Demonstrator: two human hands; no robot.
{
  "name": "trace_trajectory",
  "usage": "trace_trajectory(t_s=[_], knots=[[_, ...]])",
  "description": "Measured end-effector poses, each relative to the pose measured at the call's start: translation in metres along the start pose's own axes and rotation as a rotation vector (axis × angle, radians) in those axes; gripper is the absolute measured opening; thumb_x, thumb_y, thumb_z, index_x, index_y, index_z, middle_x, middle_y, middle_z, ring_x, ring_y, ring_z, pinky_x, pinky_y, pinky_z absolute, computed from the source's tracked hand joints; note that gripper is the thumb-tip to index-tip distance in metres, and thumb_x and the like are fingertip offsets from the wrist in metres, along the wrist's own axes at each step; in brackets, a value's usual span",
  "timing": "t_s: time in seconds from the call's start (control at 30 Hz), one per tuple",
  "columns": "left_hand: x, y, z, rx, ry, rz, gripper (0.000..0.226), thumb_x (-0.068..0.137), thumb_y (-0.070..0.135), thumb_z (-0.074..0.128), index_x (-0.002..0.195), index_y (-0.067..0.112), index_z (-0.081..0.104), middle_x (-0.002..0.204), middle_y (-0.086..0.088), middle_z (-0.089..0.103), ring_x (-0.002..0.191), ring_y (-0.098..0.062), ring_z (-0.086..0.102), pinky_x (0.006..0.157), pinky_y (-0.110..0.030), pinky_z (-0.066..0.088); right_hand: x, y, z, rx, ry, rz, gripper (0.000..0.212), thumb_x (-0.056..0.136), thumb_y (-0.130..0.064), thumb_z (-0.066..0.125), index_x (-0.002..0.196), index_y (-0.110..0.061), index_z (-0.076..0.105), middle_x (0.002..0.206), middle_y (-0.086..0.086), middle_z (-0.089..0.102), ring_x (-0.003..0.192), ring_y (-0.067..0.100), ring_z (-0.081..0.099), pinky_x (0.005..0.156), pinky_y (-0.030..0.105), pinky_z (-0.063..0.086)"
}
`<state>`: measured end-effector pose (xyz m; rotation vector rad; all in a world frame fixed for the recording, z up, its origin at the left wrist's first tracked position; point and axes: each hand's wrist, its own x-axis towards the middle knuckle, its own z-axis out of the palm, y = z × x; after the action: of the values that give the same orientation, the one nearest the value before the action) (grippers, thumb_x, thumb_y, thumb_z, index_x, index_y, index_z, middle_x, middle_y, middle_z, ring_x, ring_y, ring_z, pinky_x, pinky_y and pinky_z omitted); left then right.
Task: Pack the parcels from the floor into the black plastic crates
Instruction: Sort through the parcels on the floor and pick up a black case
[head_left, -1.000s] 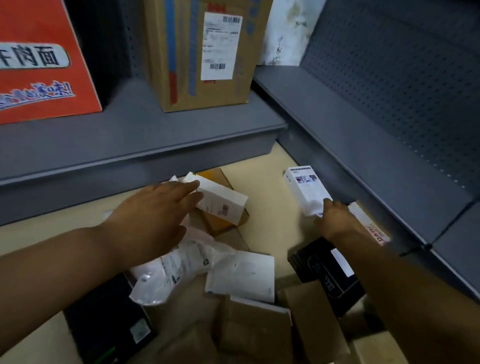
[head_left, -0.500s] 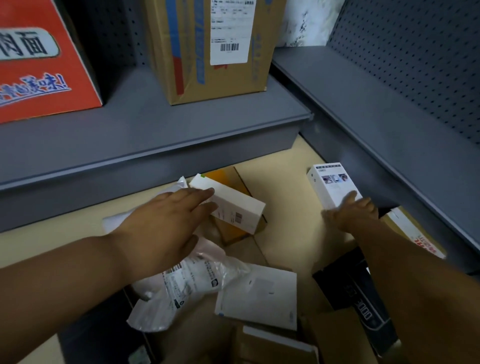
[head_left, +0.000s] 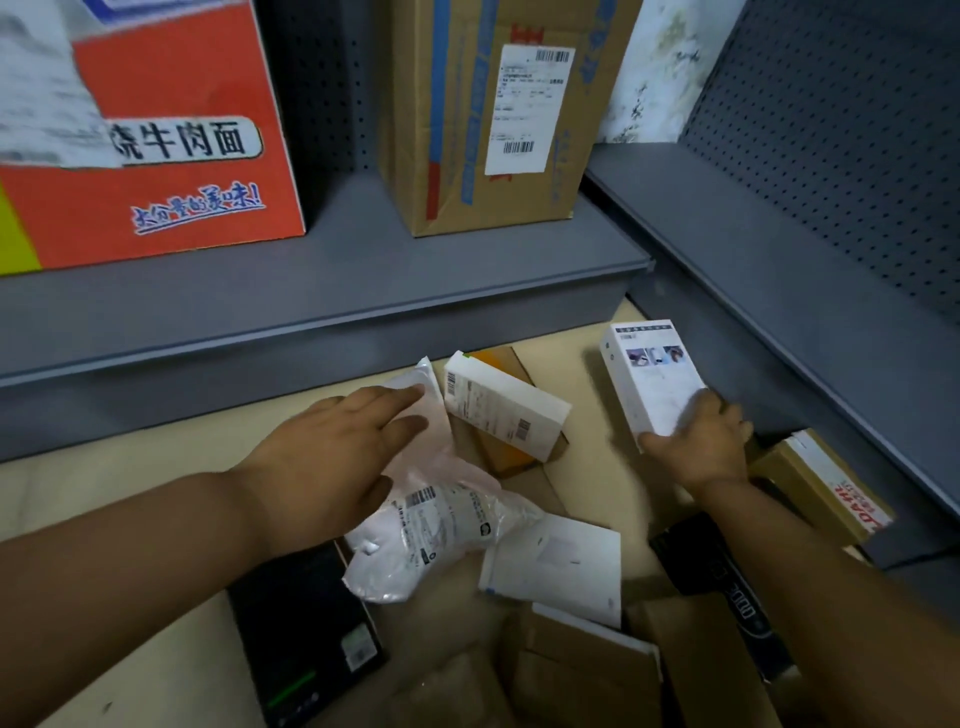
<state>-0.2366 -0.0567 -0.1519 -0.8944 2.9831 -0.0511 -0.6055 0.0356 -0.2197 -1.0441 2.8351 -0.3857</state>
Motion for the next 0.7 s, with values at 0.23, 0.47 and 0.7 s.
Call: trace_trajectory(t_s=[0.23, 0.47, 0.7], knots=[[-0.044, 0.002, -0.042, -0.046, -0.003, -0.072, 0.065, 0.093, 0.036, 0.046, 0.149, 0.031, 0.014, 0.159, 0.008, -0.001, 0.143, -0.013, 0.015, 0.110, -0.026, 0.024, -0.065, -0.059, -0.052, 0.102, 0.164, -0.380, 0.088, 0.063, -0.039, 0.078, 0.132, -0.012, 0.030, 0.127, 0.016, 0.036, 0.116, 0.030, 0.030, 0.089, 0.039, 0.039], [-0.105, -0.033, -0.069, -0.104, 0.068, -0.177, 0.064, 0.092, 0.039, 0.050, 0.147, 0.027, 0.021, 0.155, 0.006, 0.023, 0.139, -0.013, 0.026, 0.109, -0.025, 0.025, -0.146, -0.149, -0.087, -0.017, 0.131, -0.901, 0.096, 0.063, -0.045, 0.075, 0.140, -0.010, 0.029, 0.133, 0.010, 0.033, 0.118, 0.024, 0.028, 0.091, 0.036, 0.042], [-0.175, -0.091, -0.110, -0.422, 0.284, -0.529, 0.077, 0.081, 0.045, 0.066, 0.140, 0.017, 0.026, 0.146, -0.003, 0.033, 0.130, -0.019, 0.039, 0.100, -0.033, 0.036, -0.213, -0.235, -0.104, -0.155, 0.210, -1.283, 0.098, 0.056, -0.045, 0.077, 0.136, -0.007, 0.034, 0.130, 0.010, 0.036, 0.115, 0.026, 0.032, 0.072, 0.035, 0.053]])
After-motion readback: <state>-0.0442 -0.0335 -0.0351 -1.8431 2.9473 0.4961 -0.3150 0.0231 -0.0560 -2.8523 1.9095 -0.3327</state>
